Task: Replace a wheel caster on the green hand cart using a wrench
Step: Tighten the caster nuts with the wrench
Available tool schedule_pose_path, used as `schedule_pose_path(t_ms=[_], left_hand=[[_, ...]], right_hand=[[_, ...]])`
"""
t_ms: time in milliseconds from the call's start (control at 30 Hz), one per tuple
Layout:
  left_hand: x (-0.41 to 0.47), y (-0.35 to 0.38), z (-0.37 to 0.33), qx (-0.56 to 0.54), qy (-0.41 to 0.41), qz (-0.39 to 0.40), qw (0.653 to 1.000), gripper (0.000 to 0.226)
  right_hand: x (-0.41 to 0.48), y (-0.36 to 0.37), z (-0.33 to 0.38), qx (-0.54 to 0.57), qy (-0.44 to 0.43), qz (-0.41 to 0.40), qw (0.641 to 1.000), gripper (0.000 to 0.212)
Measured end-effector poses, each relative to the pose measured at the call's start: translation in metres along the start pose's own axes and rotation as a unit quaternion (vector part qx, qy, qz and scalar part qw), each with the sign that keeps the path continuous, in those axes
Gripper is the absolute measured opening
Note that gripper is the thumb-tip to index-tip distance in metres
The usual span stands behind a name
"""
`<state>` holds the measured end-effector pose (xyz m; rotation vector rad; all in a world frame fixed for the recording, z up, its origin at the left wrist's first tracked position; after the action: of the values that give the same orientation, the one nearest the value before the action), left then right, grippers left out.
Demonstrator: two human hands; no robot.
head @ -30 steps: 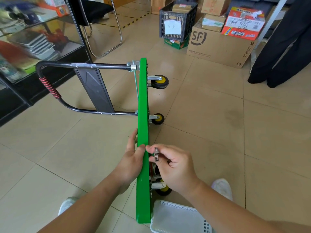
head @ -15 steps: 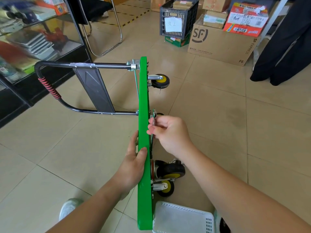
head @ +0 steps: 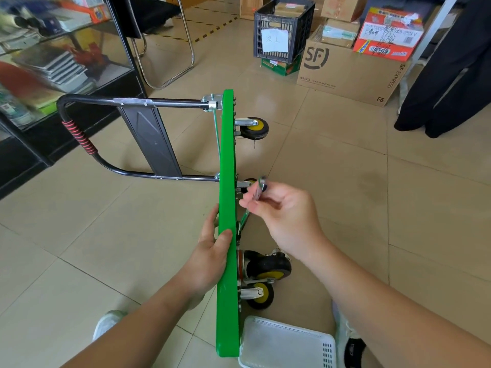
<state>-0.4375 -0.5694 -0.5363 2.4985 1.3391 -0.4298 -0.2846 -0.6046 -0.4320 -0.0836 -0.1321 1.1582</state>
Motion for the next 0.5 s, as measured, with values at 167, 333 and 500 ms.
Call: schedule_pose_path(t_ms=[167, 333, 500], left_hand=[[0.000, 0.002, -0.002, -0.007, 0.010, -0.004, 1.000, 0.052], [0.001, 0.002, -0.002, -0.001, 0.022, -0.004, 1.000, 0.052], [0.000, 0.003, -0.005, 0.003, 0.027, 0.006, 1.000, 0.053]], right_hand=[[-0.046, -0.003, -0.002, -0.056, -0.098, -0.020, 0.993, 0.025], [-0.065, 0.008, -0.009, -0.100, -0.189, -0.037, 0.976, 0.024], [-0.069, 0.017, -0.018, -0.131, -0.220, -0.040, 0.966, 0.024]])
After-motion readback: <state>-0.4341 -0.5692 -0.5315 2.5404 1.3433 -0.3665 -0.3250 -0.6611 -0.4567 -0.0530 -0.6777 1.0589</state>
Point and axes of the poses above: each hand's wrist, its own x-axis towards the middle knuckle, its own y-axis out of the palm, z = x × y, the point moved 8 cm from there along x, towards the middle knuckle, and after that the axes turned 8 degrees about -x, right-handed, at the moved point
